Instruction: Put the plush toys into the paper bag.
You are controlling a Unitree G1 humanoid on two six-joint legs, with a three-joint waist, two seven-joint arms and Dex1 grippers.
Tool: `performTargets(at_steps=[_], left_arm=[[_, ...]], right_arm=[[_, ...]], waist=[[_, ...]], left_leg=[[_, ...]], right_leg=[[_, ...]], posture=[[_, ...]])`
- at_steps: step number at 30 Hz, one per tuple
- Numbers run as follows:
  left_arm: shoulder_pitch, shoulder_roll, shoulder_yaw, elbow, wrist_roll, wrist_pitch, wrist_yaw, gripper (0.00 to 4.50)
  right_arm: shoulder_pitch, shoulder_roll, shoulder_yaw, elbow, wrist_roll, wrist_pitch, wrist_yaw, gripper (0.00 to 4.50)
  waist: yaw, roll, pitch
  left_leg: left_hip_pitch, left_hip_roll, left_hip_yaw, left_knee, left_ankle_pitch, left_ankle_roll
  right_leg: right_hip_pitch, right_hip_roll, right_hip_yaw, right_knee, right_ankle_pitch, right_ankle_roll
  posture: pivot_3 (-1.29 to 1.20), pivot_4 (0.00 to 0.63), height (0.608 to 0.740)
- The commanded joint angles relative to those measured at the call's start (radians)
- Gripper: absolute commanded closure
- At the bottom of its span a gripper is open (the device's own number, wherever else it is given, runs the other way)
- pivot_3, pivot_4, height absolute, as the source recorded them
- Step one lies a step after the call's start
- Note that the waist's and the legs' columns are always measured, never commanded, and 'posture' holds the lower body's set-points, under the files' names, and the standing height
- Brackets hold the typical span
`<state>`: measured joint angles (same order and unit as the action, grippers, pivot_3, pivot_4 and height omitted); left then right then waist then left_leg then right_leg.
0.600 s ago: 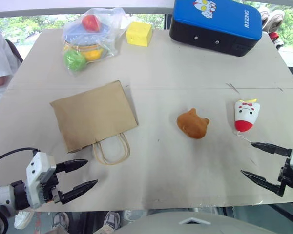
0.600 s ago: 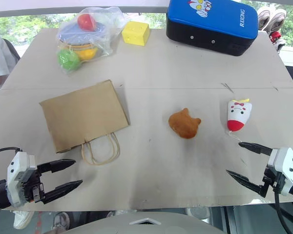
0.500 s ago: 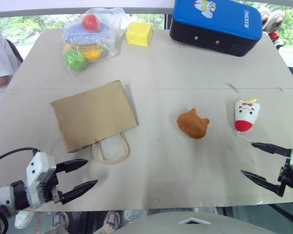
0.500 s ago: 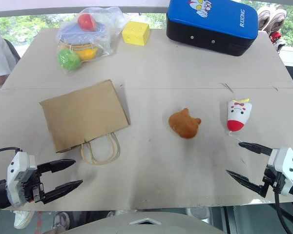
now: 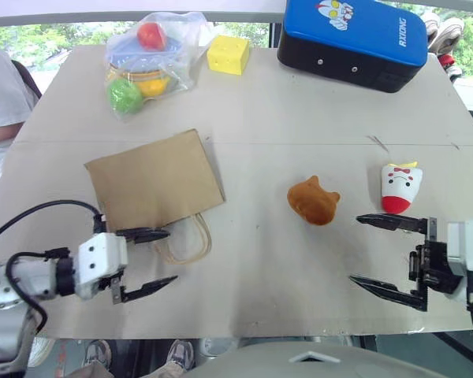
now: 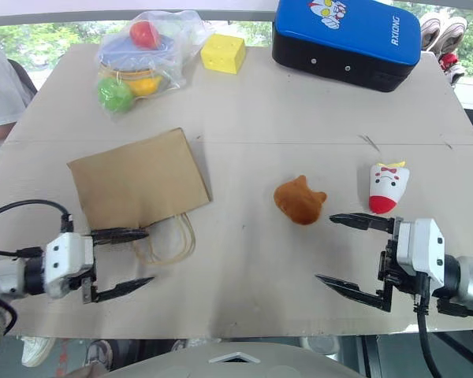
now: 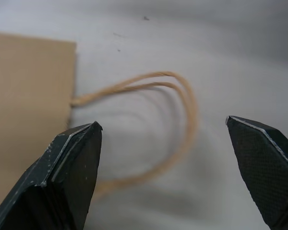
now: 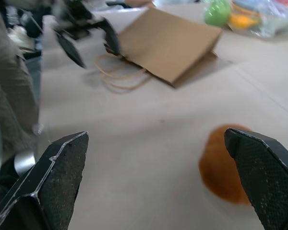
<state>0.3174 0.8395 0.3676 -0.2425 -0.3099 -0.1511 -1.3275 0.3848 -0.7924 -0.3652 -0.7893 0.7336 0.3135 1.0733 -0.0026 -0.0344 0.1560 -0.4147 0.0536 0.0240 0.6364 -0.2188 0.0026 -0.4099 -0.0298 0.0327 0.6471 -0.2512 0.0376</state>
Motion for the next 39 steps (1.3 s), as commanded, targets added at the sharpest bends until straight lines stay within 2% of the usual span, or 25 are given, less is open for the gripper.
performTargets(at_steps=[1,3,7,8,9,11,13,15,17,18,21,24,27,28,29,30,32,35,36,37,39], left_arm=[[-0.055,-0.005,-0.076,0.079,0.073,-0.127,0.019,0.77],[-0.075,-0.001,-0.115,0.105,0.068,-0.152,0.006,1.81],[-0.115,0.013,-0.164,0.165,0.070,-0.210,-0.008,3.54],[-0.128,0.012,-0.169,0.170,0.056,-0.194,-0.002,3.91],[-0.149,0.001,-0.167,0.149,0.007,-0.104,0.028,4.44],[-0.206,-0.022,-0.148,0.067,-0.162,0.165,0.134,4.44],[-0.295,-0.017,-0.128,-0.015,-0.372,0.439,0.246,4.44],[-0.378,-0.011,-0.111,-0.057,-0.533,0.620,0.330,4.44],[-0.461,-0.014,-0.107,-0.062,-0.638,0.760,0.404,4.44],[-0.493,-0.016,-0.108,-0.060,-0.662,0.806,0.432,4.44],[-0.661,-0.102,-0.126,-0.034,-0.754,0.903,0.581,4.44],[-0.714,-0.132,-0.159,-0.056,-0.747,0.935,0.584,4.44],[-0.764,-0.153,-0.163,-0.039,-0.753,0.958,0.595,4.44],[-0.793,-0.163,-0.164,-0.024,-0.752,0.962,0.603,4.50],[-0.812,-0.170,-0.163,-0.014,-0.751,0.965,0.607,4.50],[-0.840,-0.182,-0.158,0.000,-0.763,0.974,0.616,4.50],[-0.872,-0.200,-0.147,0.015,-0.785,0.993,0.630,4.50],[-0.890,-0.213,-0.153,0.022,-0.781,1.003,0.623,4.50],[-0.893,-0.218,-0.162,0.024,-0.773,1.000,0.617,4.50],[-0.898,-0.221,-0.167,0.026,-0.775,1.005,0.611,4.50],[-0.907,-0.220,-0.171,0.032,-0.793,1.024,0.594,4.50]], right_arm=[[0.003,0.006,0.009,-0.021,0.000,-0.031,0.009,0.00],[0.014,0.014,0.013,-0.002,-0.022,-0.056,0.022,0.00],[0.026,0.030,0.021,0.011,-0.051,-0.083,0.017,0.00],[0.026,0.034,0.026,0.008,-0.054,-0.077,0.001,0.00],[0.023,0.039,0.035,0.003,-0.060,-0.068,-0.021,0.00],[0.017,0.049,0.048,-0.009,-0.074,-0.051,-0.066,0.00],[-0.017,0.079,0.074,-0.019,-0.121,-0.025,-0.174,0.00],[-0.069,0.090,0.121,-0.040,-0.165,0.039,-0.281,0.00],[-0.148,0.074,0.191,-0.049,-0.178,0.202,-0.397,0.00],[-0.188,0.077,0.221,-0.038,-0.172,0.264,-0.435,0.00],[-0.397,0.155,0.378,0.128,-0.232,0.386,-0.519,0.00],[-0.563,0.216,0.512,0.307,-0.337,0.418,-0.557,0.00],[-0.646,0.229,0.584,0.403,-0.392,0.432,-0.545,0.00],[-0.659,0.220,0.603,0.416,-0.400,0.438,-0.525,0.56],[-0.668,0.215,0.615,0.422,-0.404,0.443,-0.512,0.75],[-0.668,0.212,0.610,0.411,-0.396,0.453,-0.505,1.28],[-0.658,0.204,0.597,0.378,-0.382,0.470,-0.497,2.03],[-0.612,0.194,0.537,0.297,-0.340,0.461,-0.481,3.47],[-0.584,0.204,0.494,0.248,-0.294,0.425,-0.454,3.83],[-0.562,0.221,0.446,0.197,-0.232,0.419,-0.438,4.42],[-0.558,0.268,0.372,0.129,-0.134,0.435,-0.455,4.47]], waist=[[0.001,0.000,0.000],[-0.002,-0.001,0.000],[-0.002,0.000,0.000],[-0.002,0.000,0.000],[-0.003,0.000,0.000],[-0.001,0.000,0.000],[0.000,-0.001,0.000],[-0.001,-0.002,0.001],[-0.010,-0.002,0.001],[-0.015,-0.001,0.001],[-0.017,-0.002,0.002],[-0.016,-0.003,0.002],[-0.013,-0.002,0.003],[-0.010,-0.002,0.003],[-0.006,-0.003,0.003],[-0.005,-0.003,0.003],[-0.005,-0.003,0.003],[-0.009,-0.003,0.003],[-0.009,-0.003,0.003],[-0.009,-0.003,0.003],[-0.012,-0.003,0.003]], left_leg=[[0.000,0.000,0.000,0.000,0.000,0.000],[0.000,0.000,0.000,0.000,0.000,0.000],[0.000,0.000,0.000,0.000,0.000,0.000],[0.000,0.000,0.000,0.000,0.000,0.000],[0.000,0.000,0.000,0.001,0.000,0.000],[0.001,0.001,0.000,0.001,0.000,0.000],[0.000,0.003,-0.002,0.005,0.000,0.000],[0.000,0.003,-0.003,0.008,0.000,0.000],[0.000,0.002,-0.003,0.010,0.000,0.000],[0.000,0.002,-0.002,0.011,0.000,0.000],[0.002,0.001,-0.003,0.012,0.000,0.000],[0.000,0.001,-0.004,0.013,0.000,0.000],[-0.001,0.001,-0.004,0.012,0.000,0.000],[-0.001,0.001,-0.004,0.012,0.000,0.000],[-0.002,0.001,-0.004,0.011,0.000,0.000],[-0.002,0.001,-0.005,0.011,0.000,0.000],[-0.003,0.001,-0.005,0.012,0.000,0.000],[-0.002,0.001,-0.004,0.012,0.000,0.000],[-0.002,0.001,-0.004,0.012,0.000,0.000],[-0.002,0.001,-0.004,0.012,0.000,0.000],[-0.002,0.001,-0.004,0.012,0.000,0.000]], right_leg=[[0.000,0.000,0.000,0.000,0.000,0.000],[0.000,0.000,0.000,0.000,0.001,-0.001],[0.000,0.001,0.000,0.001,0.001,-0.002],[0.000,0.001,0.000,0.002,0.001,-0.001],[0.000,0.001,0.000,0.003,0.001,-0.001],[0.000,0.001,0.000,0.004,0.000,0.000],[0.000,0.000,-0.001,0.009,0.000,0.000],[0.000,0.001,-0.002,0.012,0.000,0.001],[0.000,0.001,-0.002,0.013,0.000,0.001],[0.000,0.001,-0.001,0.014,0.000,0.001],[0.001,0.004,0.000,0.015,0.002,0.004],[0.001,0.007,0.001,0.015,0.003,0.002],[0.000,0.007,0.003,0.015,0.004,0.000],[-0.001,0.008,0.002,0.015,0.004,0.000],[-0.001,0.008,0.002,0.015,0.004,0.000],[-0.001,0.008,0.001,0.014,0.004,0.000],[-0.001,0.007,0.001,0.014,0.005,0.000],[-0.001,0.007,0.002,0.014,0.005,0.000],[-0.001,0.007,0.002,0.014,0.005,0.000],[-0.001,0.007,0.002,0.015,0.005,0.000],[-0.001,0.008,0.002,0.015,0.005,0.000]], posture=[[0.00,0.150,0.740],[0.00,0.150,0.740],[0.00,0.150,0.740],[0.00,0.150,0.740],[0.00,0.150,0.740],[0.00,0.150,0.740],[0.00,0.150,0.740],[0.00,0.150,0.740],[0.00,0.150,0.740],[0.00,0.150,0.740],[0.00,0.150,0.740],[0.00,0.150,0.740],[0.00,0.150,0.740],[0.00,0.150,0.740],[0.00,0.150,0.740],[0.00,0.150,0.740],[0.00,0.150,0.740],[0.00,0.150,0.740],[0.00,0.150,0.740],[0.00,0.150,0.740],[0.00,0.150,0.740]])
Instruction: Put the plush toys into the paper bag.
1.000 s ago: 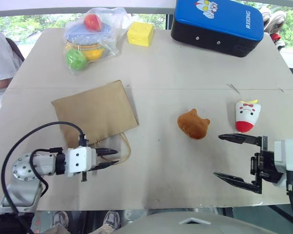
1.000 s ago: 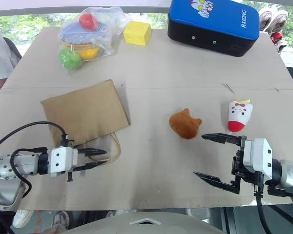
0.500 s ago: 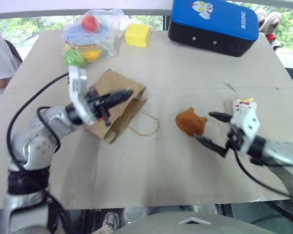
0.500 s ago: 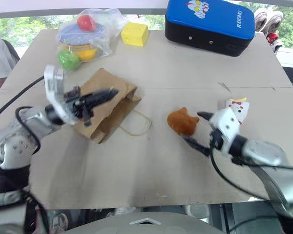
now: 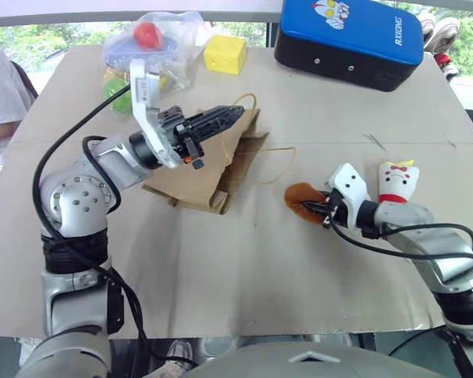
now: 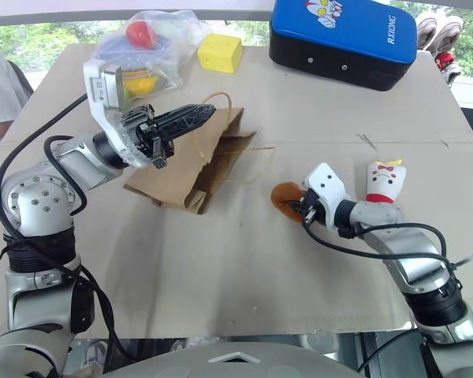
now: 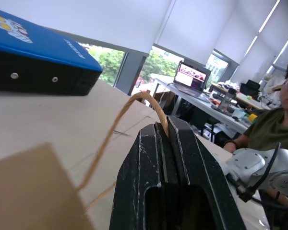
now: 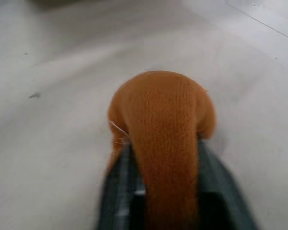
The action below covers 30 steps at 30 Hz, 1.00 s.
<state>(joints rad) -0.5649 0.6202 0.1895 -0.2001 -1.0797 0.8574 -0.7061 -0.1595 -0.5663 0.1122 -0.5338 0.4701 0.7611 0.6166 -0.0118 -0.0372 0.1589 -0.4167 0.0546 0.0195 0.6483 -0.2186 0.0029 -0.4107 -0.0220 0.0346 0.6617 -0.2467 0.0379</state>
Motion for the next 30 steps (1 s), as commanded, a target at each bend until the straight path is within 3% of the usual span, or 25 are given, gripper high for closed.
performTargets(at_steps=[1,6,10,14,16,19,22,25,27,30], left_arm=[[-0.028,0.001,0.008,-0.008,-0.034,0.028,-0.037,4.50],[-0.045,0.005,-0.004,-0.006,-0.041,0.066,-0.069,4.50],[-0.062,-0.010,-0.011,-0.017,-0.037,0.073,-0.064,4.50],[-0.057,-0.016,0.007,-0.015,-0.028,0.069,-0.042,4.50],[-0.042,-0.016,0.013,-0.028,-0.024,0.066,-0.036,4.50],[-0.024,-0.025,0.028,-0.052,-0.042,0.073,-0.009,4.50],[-0.014,-0.031,0.027,-0.062,-0.041,0.069,-0.002,4.50],[-0.018,-0.046,0.020,-0.060,-0.036,0.063,0.003,4.50],[-0.029,-0.058,0.020,-0.053,-0.037,0.059,0.008,4.50],[-0.049,-0.076,0.025,-0.037,-0.037,0.052,0.014,4.50]], right_arm=[[-0.036,0.075,-0.129,-0.139,0.171,0.003,-0.026,4.47],[-0.191,0.168,-0.126,-0.099,0.217,0.032,-0.097,4.47],[-0.248,0.161,-0.092,-0.027,0.170,0.027,-0.105,4.47],[-0.065,-0.071,-0.165,-0.081,0.145,0.050,0.009,4.47],[0.035,-0.135,-0.225,-0.103,0.154,0.005,0.051,4.47],[0.123,-0.106,-0.392,-0.168,0.322,-0.013,0.071,4.47],[0.077,-0.055,-0.461,-0.209,0.497,0.000,-0.011,4.47],[-0.057,-0.004,-0.390,-0.203,0.525,0.012,-0.108,4.47],[-0.187,0.055,-0.269,-0.145,0.430,0.014,-0.184,4.47],[-0.276,0.054,-0.044,-0.030,0.204,-0.019,-0.179,4.47]], waist=[[-0.006,0.000,0.000],[-0.017,0.000,0.000],[-0.014,0.000,0.000],[0.015,0.000,0.000],[0.019,0.000,0.001],[0.011,0.000,0.001],[-0.010,0.000,0.001],[-0.018,0.000,0.001],[-0.029,0.000,0.001],[-0.026,0.000,0.001]], left_leg=[[0.000,0.000,0.000,0.000,0.000,0.000],[0.002,0.002,0.000,0.000,0.000,0.000],[0.001,0.002,0.000,0.000,0.000,0.000],[-0.001,0.000,0.000,0.000,0.000,0.000],[-0.002,-0.002,0.001,0.000,-0.001,0.002],[-0.001,-0.002,0.002,0.000,-0.001,0.002],[0.001,0.001,0.002,0.000,-0.001,0.002],[0.003,0.002,0.001,0.000,-0.001,0.002],[0.003,0.002,0.001,0.001,-0.001,0.002],[0.002,0.001,0.000,0.001,-0.001,0.002]], right_leg=[[0.000,0.000,0.000,0.000,0.000,0.000],[0.000,0.002,0.002,0.001,0.000,0.000],[0.000,0.002,0.002,0.001,0.001,0.000],[0.000,0.000,0.001,-0.001,0.000,0.000],[0.000,-0.001,0.003,-0.002,-0.001,0.001],[0.000,-0.001,0.004,-0.001,-0.001,0.002],[0.000,0.002,0.006,0.000,-0.001,0.002],[0.000,0.004,0.006,0.002,-0.001,0.003],[0.000,0.005,0.007,0.002,-0.001,0.003],[0.000,0.005,0.006,0.002,0.001,0.000]], posture=[[0.00,0.150,0.740],[0.00,0.150,0.740],[0.00,0.150,0.740],[0.00,0.150,0.740],[0.00,0.150,0.740],[0.00,0.150,0.740],[0.00,0.150,0.740],[0.00,0.150,0.740],[0.00,0.150,0.740],[0.00,0.150,0.740]])
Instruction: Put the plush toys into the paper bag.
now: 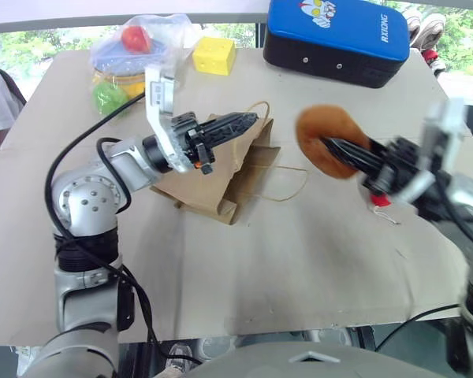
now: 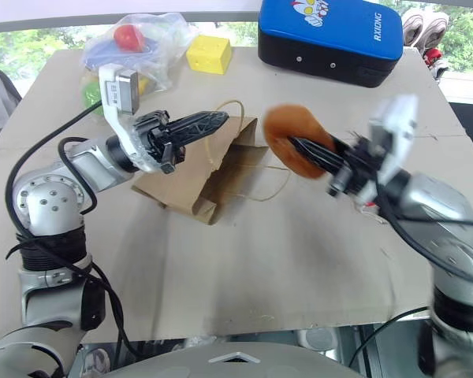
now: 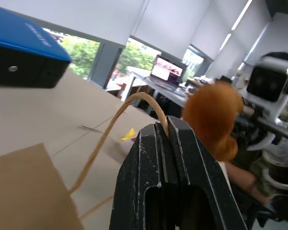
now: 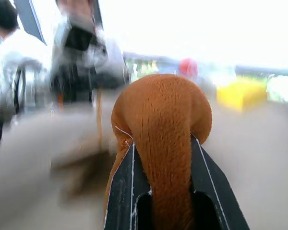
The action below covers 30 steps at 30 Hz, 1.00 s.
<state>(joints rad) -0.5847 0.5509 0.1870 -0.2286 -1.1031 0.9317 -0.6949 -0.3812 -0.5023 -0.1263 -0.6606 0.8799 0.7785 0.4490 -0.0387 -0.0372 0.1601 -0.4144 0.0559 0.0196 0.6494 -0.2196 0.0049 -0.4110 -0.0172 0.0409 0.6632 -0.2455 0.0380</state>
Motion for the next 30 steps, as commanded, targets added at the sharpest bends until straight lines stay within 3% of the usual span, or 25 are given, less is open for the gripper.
performTargets(at_steps=[1,9,16,20,24,30], left_arm=[[-0.037,-0.013,0.031,-0.004,-0.015,-0.026,0.007,4.50],[-0.039,-0.052,0.059,-0.029,-0.047,-0.013,0.080,4.50],[0.037,-0.051,0.043,-0.095,-0.046,-0.007,0.095,4.50],[0.067,-0.042,0.055,-0.125,-0.069,0.005,0.113,4.50],[0.117,-0.012,0.091,-0.147,-0.094,0.002,0.117,4.50],[0.122,-0.049,0.092,-0.157,-0.198,0.007,0.155,4.50]], right_arm=[[-0.069,-0.009,0.258,0.140,-0.267,-0.061,0.003,4.47],[-0.133,0.093,0.503,0.464,-0.499,-0.299,0.196,4.47],[-0.320,0.276,0.617,0.766,-0.682,-0.566,0.305,4.47],[-0.386,0.311,0.645,0.904,-0.788,-0.736,0.344,4.47],[-0.381,0.346,0.534,0.866,-0.643,-0.590,0.400,4.47],[-0.371,0.419,0.430,0.838,-0.488,-0.313,0.404,4.47]], waist=[[0.005,0.000,0.000],[0.021,0.000,0.000],[0.003,-0.001,0.001],[0.004,-0.001,0.001],[0.005,-0.001,0.001],[0.005,-0.001,0.001]], left_leg=[[0.000,0.000,0.000,0.000,0.000,0.000],[-0.003,-0.001,0.001,0.000,0.000,0.000],[-0.002,0.000,0.000,0.000,0.000,0.000],[-0.002,0.000,0.001,0.000,0.000,0.000],[-0.002,-0.001,0.001,0.000,0.000,0.000],[-0.002,0.000,0.000,-0.001,0.000,0.000]], right_leg=[[0.000,0.000,0.000,-0.001,0.000,0.000],[-0.001,-0.001,0.000,-0.003,0.000,0.000],[-0.001,-0.001,0.000,-0.001,0.000,0.000],[-0.001,-0.001,0.000,-0.001,0.000,0.000],[-0.001,-0.002,0.000,-0.001,0.000,0.000],[-0.001,-0.002,-0.001,-0.001,0.000,0.000]], posture=[[0.00,0.150,0.740],[0.00,0.150,0.740],[0.00,0.150,0.740],[0.00,0.150,0.740],[0.00,0.150,0.740],[0.00,0.150,0.740]])
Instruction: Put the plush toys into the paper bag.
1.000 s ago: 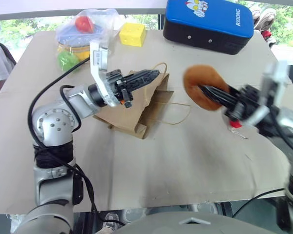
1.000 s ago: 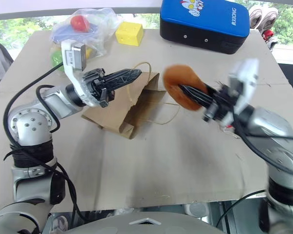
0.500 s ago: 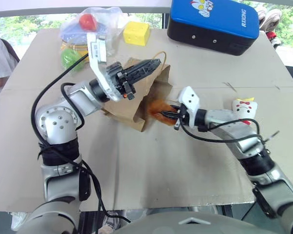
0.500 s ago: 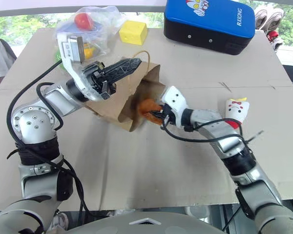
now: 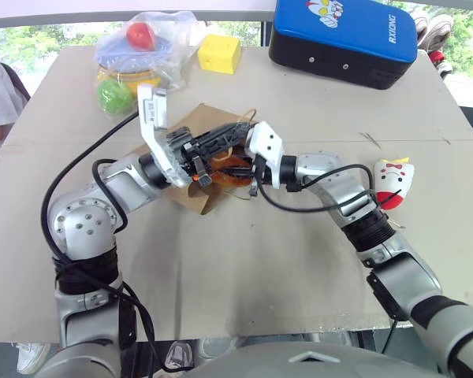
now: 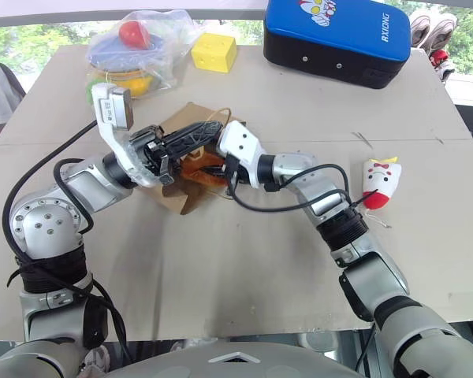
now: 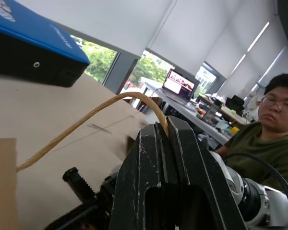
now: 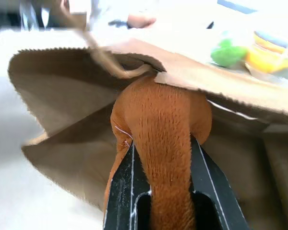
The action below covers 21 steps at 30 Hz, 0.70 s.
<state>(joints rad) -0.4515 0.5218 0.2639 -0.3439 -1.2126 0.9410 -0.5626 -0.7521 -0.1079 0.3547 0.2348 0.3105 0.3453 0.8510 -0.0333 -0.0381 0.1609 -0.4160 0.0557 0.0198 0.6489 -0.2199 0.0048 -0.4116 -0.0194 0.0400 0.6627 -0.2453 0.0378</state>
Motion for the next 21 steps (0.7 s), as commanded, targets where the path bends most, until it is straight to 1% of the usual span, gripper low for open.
performTargets(at_steps=[1,3,7,12,15,18,21], left_arm=[[-0.013,-0.029,0.019,-0.040,-0.122,0.002,0.041,4.50],[-0.012,-0.038,0.021,-0.031,-0.195,0.017,0.071,4.50],[0.007,-0.050,0.007,-0.030,-0.333,0.030,0.127,4.50],[0.010,-0.086,0.014,-0.001,-0.426,-0.012,0.244,4.50],[0.025,-0.083,0.010,0.008,-0.427,-0.016,0.243,4.50],[0.034,-0.100,-0.011,0.015,-0.406,-0.023,0.233,4.50],[0.038,-0.107,-0.037,0.018,-0.358,-0.025,0.197,4.50]], right_arm=[[0.004,0.028,-0.062,-0.062,0.092,0.151,-0.001,4.47],[0.014,0.040,-0.094,-0.059,0.108,0.200,-0.035,4.47],[0.037,0.031,-0.096,-0.055,0.055,0.213,-0.096,4.47],[0.161,-0.053,-0.144,-0.274,0.085,0.296,-0.127,4.47],[0.218,-0.082,-0.195,-0.376,0.142,0.393,-0.158,4.47],[0.249,-0.054,-0.228,-0.415,0.212,0.485,-0.188,4.47],[0.269,-0.062,-0.157,-0.436,0.204,0.492,-0.153,4.47]], waist=[[-0.001,0.000,0.000],[-0.001,0.000,0.000],[-0.001,0.000,0.000],[0.009,0.000,0.000],[0.011,0.000,0.000],[0.010,0.000,0.000],[0.011,0.000,0.000]], left_leg=[[0.000,0.000,0.000,0.000,0.000,0.000],[0.000,0.000,0.000,0.000,0.000,0.000],[0.000,0.000,0.000,0.000,0.000,0.000],[-0.001,0.000,0.000,0.000,0.000,0.000],[0.000,-0.001,0.001,0.000,0.000,0.000],[0.000,0.000,0.001,0.000,0.000,0.000],[0.001,0.000,0.001,-0.001,0.000,0.000]], right_leg=[[0.000,0.000,0.000,0.000,0.000,0.000],[0.000,0.000,0.000,0.000,0.000,0.000],[0.000,0.000,0.000,0.000,0.000,0.000],[0.000,0.000,0.000,-0.001,0.000,0.000],[0.000,0.000,0.001,-0.001,0.000,0.000],[0.000,0.001,0.001,0.000,0.000,0.000],[0.000,0.001,0.001,-0.001,0.000,0.000]], posture=[[0.00,0.150,0.740],[0.00,0.150,0.740],[0.00,0.150,0.740],[0.00,0.150,0.740],[0.00,0.150,0.740],[0.00,0.150,0.740],[0.00,0.150,0.740]])
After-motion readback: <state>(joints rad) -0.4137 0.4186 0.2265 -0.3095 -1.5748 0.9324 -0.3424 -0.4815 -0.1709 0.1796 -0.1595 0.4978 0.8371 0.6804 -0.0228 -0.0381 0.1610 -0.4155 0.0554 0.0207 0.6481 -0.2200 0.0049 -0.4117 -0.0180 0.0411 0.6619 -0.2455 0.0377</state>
